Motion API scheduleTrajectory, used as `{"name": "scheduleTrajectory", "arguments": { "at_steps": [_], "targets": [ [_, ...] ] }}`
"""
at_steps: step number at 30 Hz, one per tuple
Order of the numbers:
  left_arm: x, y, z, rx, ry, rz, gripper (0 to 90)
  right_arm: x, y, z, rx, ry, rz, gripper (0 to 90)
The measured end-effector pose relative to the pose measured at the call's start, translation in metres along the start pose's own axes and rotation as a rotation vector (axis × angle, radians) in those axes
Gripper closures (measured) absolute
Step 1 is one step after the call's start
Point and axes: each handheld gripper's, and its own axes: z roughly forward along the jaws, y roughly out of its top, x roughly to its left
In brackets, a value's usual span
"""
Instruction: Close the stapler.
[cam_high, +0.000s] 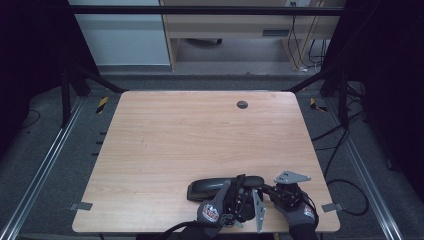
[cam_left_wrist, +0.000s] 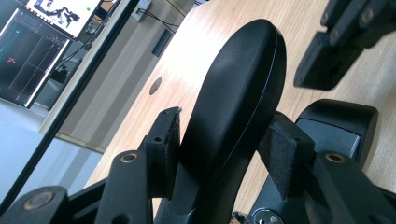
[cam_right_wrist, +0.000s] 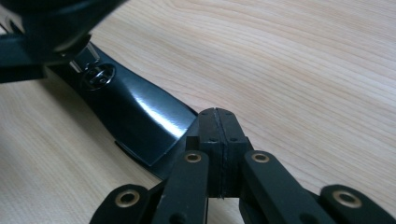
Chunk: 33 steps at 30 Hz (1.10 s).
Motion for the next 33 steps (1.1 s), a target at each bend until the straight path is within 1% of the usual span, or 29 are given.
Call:
{"name": "scheduleTrajectory", "arguments": {
  "at_steps": [4,7,8,9,10,11,14,17,18,19,20,21,22,24,26,27,28,30,33],
  "targets": [
    [-0.002,0.0,0.002,0.007,-0.008,0.012,48.7,-0.003,-0.001,-0.002,-0.007,-0.018,0.013,88.4],
    [-0.005,0.0,0.003,0.017,-0.012,0.023,48.0,-0.004,-0.001,-0.003,-0.009,-0.019,0.02,87.9],
    [-0.005,0.0,0.003,0.017,-0.008,0.031,47.8,-0.004,-0.001,-0.003,-0.011,-0.02,0.021,87.7],
    [-0.005,0.0,0.003,0.017,-0.006,0.033,47.6,-0.005,-0.001,-0.003,-0.014,-0.024,0.009,87.3],
    [-0.005,0.0,0.003,0.018,-0.008,0.028,47.3,-0.005,-0.001,-0.003,-0.015,-0.029,0.007,87.1],
    [-0.004,0.0,0.003,0.023,-0.012,0.024,45.4,-0.005,0.0,-0.004,-0.014,-0.027,0.018,86.6],
    [-0.003,0.0,0.003,0.027,-0.017,0.02,43.2,-0.005,-0.001,-0.004,-0.016,-0.034,0.02,85.8],
    [-0.001,0.001,0.0,0.034,-0.022,0.028,40.6,-0.005,0.0,-0.005,-0.021,-0.035,0.023,84.0],
    [0.0,0.001,-0.001,0.028,-0.025,0.021,39.4,-0.005,0.0,-0.005,-0.024,-0.039,0.022,83.6],
    [0.002,0.001,-0.003,0.034,-0.029,0.023,38.4,-0.006,0.0,-0.005,-0.026,-0.038,0.019,83.6],
    [0.003,0.001,-0.004,0.032,-0.039,0.016,37.4,-0.005,0.0,-0.005,-0.025,-0.036,0.025,83.6],
    [0.005,0.001,-0.006,0.03,-0.048,0.016,36.6,-0.005,0.0,-0.005,-0.03,-0.036,0.02,83.5],
    [0.006,0.001,-0.008,0.03,-0.057,0.017,36.6,-0.005,0.0,-0.005,-0.03,-0.036,0.02,83.5],
    [0.008,0.002,-0.013,0.022,-0.057,0.019,36.5,-0.005,0.001,-0.006,-0.033,-0.036,0.022,83.5],
    [0.012,0.003,-0.018,0.01,-0.072,0.012,36.2,-0.005,0.001,-0.006,-0.039,-0.037,0.014,83.3],
    [0.014,0.003,-0.021,0.006,-0.077,0.01,36.1,-0.005,0.001,-0.006,-0.039,-0.033,0.022,83.2],
    [0.016,0.003,-0.024,0.002,-0.082,0.005,36.0,-0.004,0.002,-0.007,-0.039,-0.033,0.029,83.2],
    [0.021,0.003,-0.029,-0.003,-0.088,-0.007,35.6,-0.005,0.002,-0.008,-0.049,-0.037,0.021,83.3],
    [0.029,0.001,-0.036,-0.019,-0.094,-0.041,35.6,-0.004,0.004,-0.01,-0.062,-0.036,0.021,84.3]
  ]
}}
